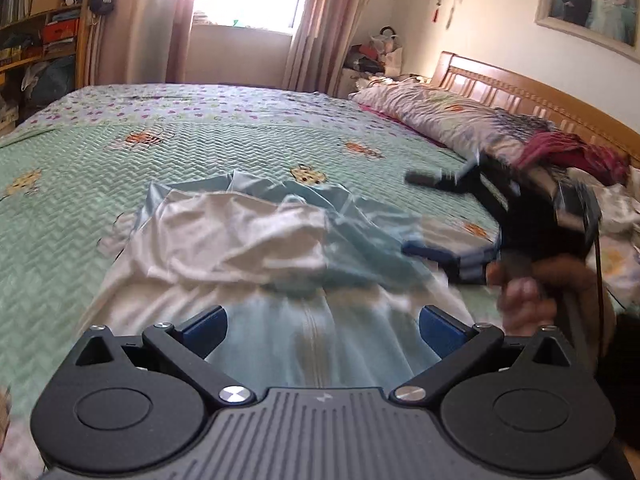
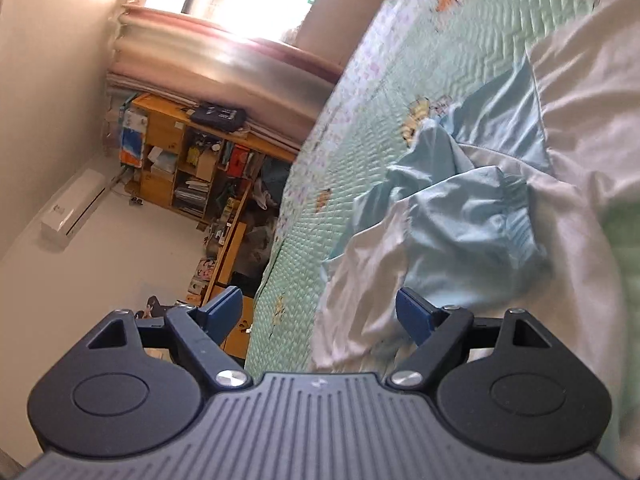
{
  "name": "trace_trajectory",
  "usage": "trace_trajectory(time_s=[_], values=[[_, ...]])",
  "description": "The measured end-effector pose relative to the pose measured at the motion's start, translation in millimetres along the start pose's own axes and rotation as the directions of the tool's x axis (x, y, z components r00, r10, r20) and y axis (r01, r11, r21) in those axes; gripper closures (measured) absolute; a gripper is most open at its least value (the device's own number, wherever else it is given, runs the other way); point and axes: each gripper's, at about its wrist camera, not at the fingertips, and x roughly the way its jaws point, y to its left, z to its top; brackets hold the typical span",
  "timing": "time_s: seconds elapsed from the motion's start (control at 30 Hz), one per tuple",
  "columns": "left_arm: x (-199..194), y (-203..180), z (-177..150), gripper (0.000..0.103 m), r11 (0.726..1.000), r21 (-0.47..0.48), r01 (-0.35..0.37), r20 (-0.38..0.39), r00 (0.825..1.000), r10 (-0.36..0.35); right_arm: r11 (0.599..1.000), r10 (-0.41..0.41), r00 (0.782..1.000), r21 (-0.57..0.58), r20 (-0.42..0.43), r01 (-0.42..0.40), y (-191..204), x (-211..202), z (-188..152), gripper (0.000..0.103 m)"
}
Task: Fold clothes
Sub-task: 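Grasp the other light-blue sleeve cuff with the right tool and lift it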
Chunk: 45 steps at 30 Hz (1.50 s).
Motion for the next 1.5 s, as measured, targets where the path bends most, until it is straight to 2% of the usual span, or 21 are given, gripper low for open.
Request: trace_trajectory(time_s=[0.1,0.13,0.17,0.23,0.27,0.37,0.5,0.53,0.57,0.6,0.67,0.73,0.8,0.87,0.9,1.03,1.1,1.17,1.27,1.4,1.5], values=[[49.5,12.4,18.6,0.001,1.0,-0.001,-0.028,-0.029,0.999,0.028,0.995,-0.091,0.996,0.035,-0.014,0.092,-34.8,7.1,10.5,0.02],[67.2,20.1,21.9,0.001,0.999,-0.011,-0.054,-0.05,0.997,0.053,0.991,-0.123,0.992,0.047,-0.019,0.124,-46.4,9.1,13.9,0.024],[81.7,29.4,24.5,0.002,0.997,-0.031,-0.074,-0.07,0.995,0.071,0.994,-0.096,0.995,0.06,-0.009,0.096,-50.3,1.7,13.3,0.028],[105.5,48.5,28.5,0.002,0.991,-0.07,-0.11,-0.098,0.99,0.103,0.996,-0.048,0.999,0.077,0.022,0.046,-50.7,-16.2,11.2,0.025],[113.8,57.1,29.2,0.002,0.988,-0.084,-0.129,-0.106,0.987,0.12,0.998,-0.036,0.998,0.054,0.047,0.034,-43.7,-21.8,12.6,0.017],[135.6,81.6,27.0,0.002,0.974,-0.137,-0.181,-0.153,0.975,0.159,1.0,0.012,0.996,-0.022,0.085,-0.01,-21.7,-19.4,23.5,0.016],[135.0,91.7,22.3,0.001,0.972,-0.117,-0.202,-0.129,0.974,0.187,1.0,0.006,1.0,0.003,0.022,-0.006,-26.5,22.4,41.6,0.016],[133.6,91.7,22.0,0.001,0.973,-0.106,-0.205,-0.129,0.973,0.191,0.999,-0.046,0.999,0.023,0.025,0.045,-34.8,27.3,47.1,0.016],[130.8,91.4,21.9,0.001,0.973,-0.099,-0.207,-0.127,0.973,0.194,0.994,-0.105,0.994,0.044,0.03,0.104,-43.9,31.2,52.8,0.024],[125.7,91.5,21.7,0.001,0.973,-0.101,-0.207,-0.122,0.973,0.195,0.993,-0.108,0.992,0.062,0.059,0.104,-46.6,24.5,54.5,0.028],[118.4,94.7,21.1,0.001,0.974,-0.122,-0.191,-0.097,0.979,0.18,0.994,-0.081,0.988,0.079,0.131,0.071,-44.6,6.0,53.1,0.025],[116.3,99.0,19.8,0.001,0.972,-0.144,-0.184,-0.082,0.981,0.173,0.999,-0.038,0.991,0.026,0.126,0.035,-32.4,2.0,45.8,0.014],[119.5,102.1,18.4,0.001,0.967,-0.148,-0.207,-0.093,0.976,0.195,1.0,0.003,0.994,-0.03,0.113,0.001,-20.0,-0.8,38.4,0.014],[116.5,99.6,19.0,0.002,0.965,-0.143,-0.219,-0.097,0.974,0.207,0.996,-0.074,0.996,-0.044,0.058,0.077,-21.8,12.0,37.9,0.014],[111.1,97.7,20.0,0.002,0.966,-0.148,-0.214,-0.092,0.975,0.202,0.99,-0.135,0.989,-0.032,0.066,0.138,-24.6,12.7,37.8,0.014],[77.8,84.6,20.6,0.001,0.976,-0.147,-0.159,-0.043,0.987,0.154,0.994,-0.111,0.978,0.028,0.179,0.108,-26.7,-46.3,22.7,0.015],[58.3,75.8,17.5,0.001,0.981,-0.144,-0.128,-0.017,0.992,0.127,0.995,-0.104,0.966,0.033,0.237,0.099,-27.1,-90.2,8.7,0.014],[37.0,66.0,10.8,0.001,0.983,-0.156,-0.094,0.005,0.995,0.096,0.989,-0.146,0.941,0.05,0.304,0.137,-33.9,-137.0,-6.7,0.014],[5.7,50.5,-3.1,0.001,0.985,-0.166,-0.047,0.029,0.998,0.052,0.973,-0.232,0.879,0.119,0.417,0.2,-50.7,-207.1,-28.7,0.014],[-27.1,33.5,-23.2,0.001,0.986,-0.167,-0.012,0.036,0.999,0.018,0.939,-0.329,0.791,0.263,0.516,0.22,-82.7,-276.7,-38.2,0.014],[-42.0,24.5,-35.3,0.001,0.985,-0.17,-0.003,0.021,1.0,0.007,0.933,-0.323,0.766,0.321,0.556,0.16,-102.2,-294.0,-30.9,0.014]])
